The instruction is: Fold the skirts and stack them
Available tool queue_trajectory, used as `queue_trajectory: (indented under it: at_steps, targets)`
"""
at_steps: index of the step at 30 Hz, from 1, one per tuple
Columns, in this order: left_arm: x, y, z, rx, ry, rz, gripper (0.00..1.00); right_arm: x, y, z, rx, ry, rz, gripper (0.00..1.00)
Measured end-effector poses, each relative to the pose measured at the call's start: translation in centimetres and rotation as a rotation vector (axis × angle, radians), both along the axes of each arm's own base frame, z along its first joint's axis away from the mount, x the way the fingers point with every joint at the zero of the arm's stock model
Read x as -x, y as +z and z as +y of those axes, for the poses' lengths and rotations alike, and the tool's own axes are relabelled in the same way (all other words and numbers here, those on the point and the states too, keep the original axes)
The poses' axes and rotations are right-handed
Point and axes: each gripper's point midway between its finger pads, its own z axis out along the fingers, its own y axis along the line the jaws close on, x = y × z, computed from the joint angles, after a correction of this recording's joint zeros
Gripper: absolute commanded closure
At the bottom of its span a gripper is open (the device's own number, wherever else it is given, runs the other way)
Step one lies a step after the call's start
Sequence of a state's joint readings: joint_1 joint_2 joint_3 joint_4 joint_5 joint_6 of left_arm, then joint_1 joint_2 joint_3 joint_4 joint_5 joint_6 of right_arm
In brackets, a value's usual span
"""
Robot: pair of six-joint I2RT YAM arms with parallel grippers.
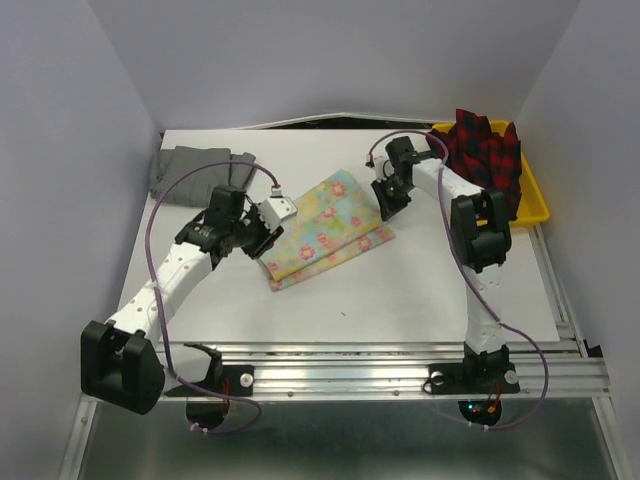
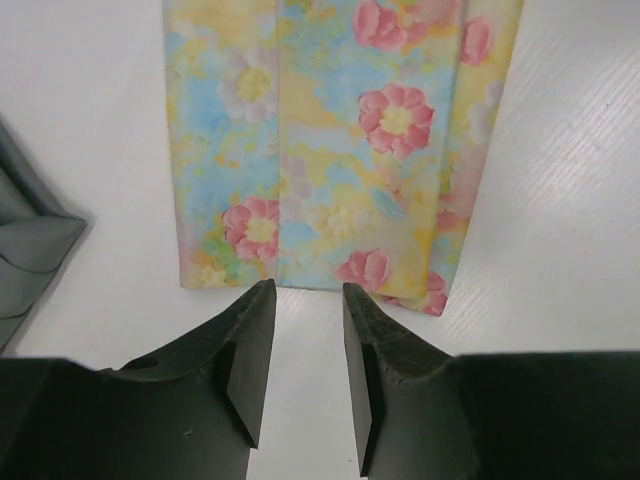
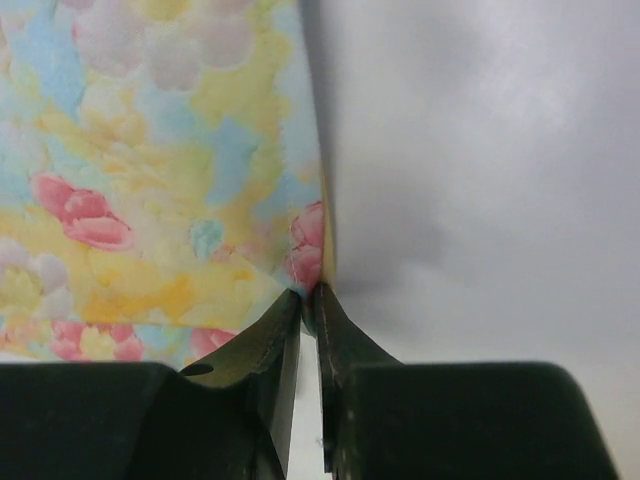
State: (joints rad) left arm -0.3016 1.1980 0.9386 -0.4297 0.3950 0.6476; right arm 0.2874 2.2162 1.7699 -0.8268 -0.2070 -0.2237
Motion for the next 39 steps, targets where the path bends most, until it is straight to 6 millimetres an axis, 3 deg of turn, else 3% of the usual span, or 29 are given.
queue_trajectory:
  at_steps: [2,3,6,9,11,13,14,16,18,21,25,27,33,39]
  targets:
    - [0.5,-0.7,-1.1,-0.012,-0.018,-0.003,0.54,-3.4,0.3,0.8,-0.012,0.0,-0.088,0.67]
    - [0.6,-1.1,-1.5,-0.021,-0.022,-0.001,0.54,-5.1,0.6,1.2,-0.02,0.004,-0.136,0.5]
    - [0.8,-2.5,-3.3,-0.054,-0.04,0.005,0.54,-8.2,1.4,1.9,-0.034,-0.004,-0.228,0.39]
    - [0.3,-4.3,-4.7,-0.094,-0.042,0.012,0.54,-9.6,2.8,1.8,-0.03,-0.019,-0.287,0.39]
    - [0.5,-6.2,-6.0,-0.13,-0.054,0.042,0.54,-9.7,4.3,1.2,-0.025,-0.045,-0.314,0.43]
    - [0.9,-8.5,-7.2,-0.165,-0.062,0.086,0.54,-8.9,8.5,0.7,-0.053,-0.089,-0.374,0.45]
    - [1.0,-8.8,-7.5,-0.173,-0.057,0.097,0.54,-8.6,8.8,0.7,-0.077,-0.112,-0.385,0.46]
    - [0.2,-8.8,-8.7,-0.172,-0.043,0.096,0.55,-4.5,11.1,0.4,-0.154,-0.173,-0.354,0.48]
    - [-1.0,-8.1,-10.0,-0.154,-0.028,0.076,0.57,-1.7,11.8,0.5,-0.22,-0.224,-0.306,0.48]
    - [-3.3,-6.7,-12.5,-0.108,-0.01,0.039,0.58,1.9,10.2,1.4,-0.328,-0.311,-0.175,0.49]
    - [-4.8,-6.2,-14.4,-0.087,0.0,0.018,0.58,6.4,2.9,2.7,-0.411,-0.434,0.068,0.49]
    - [-5.0,-6.5,-15.0,-0.087,-0.001,0.023,0.58,7.9,0.9,3.2,-0.44,-0.484,0.154,0.49]
    - [-5.0,-9.1,-15.5,-0.118,0.001,0.08,0.59,6.2,1.3,5.6,-0.639,-0.559,0.155,0.55]
    - [-5.6,-9.8,-16.1,-0.12,0.012,0.097,0.59,5.1,0.6,7.1,-0.741,-0.578,0.18,0.62]
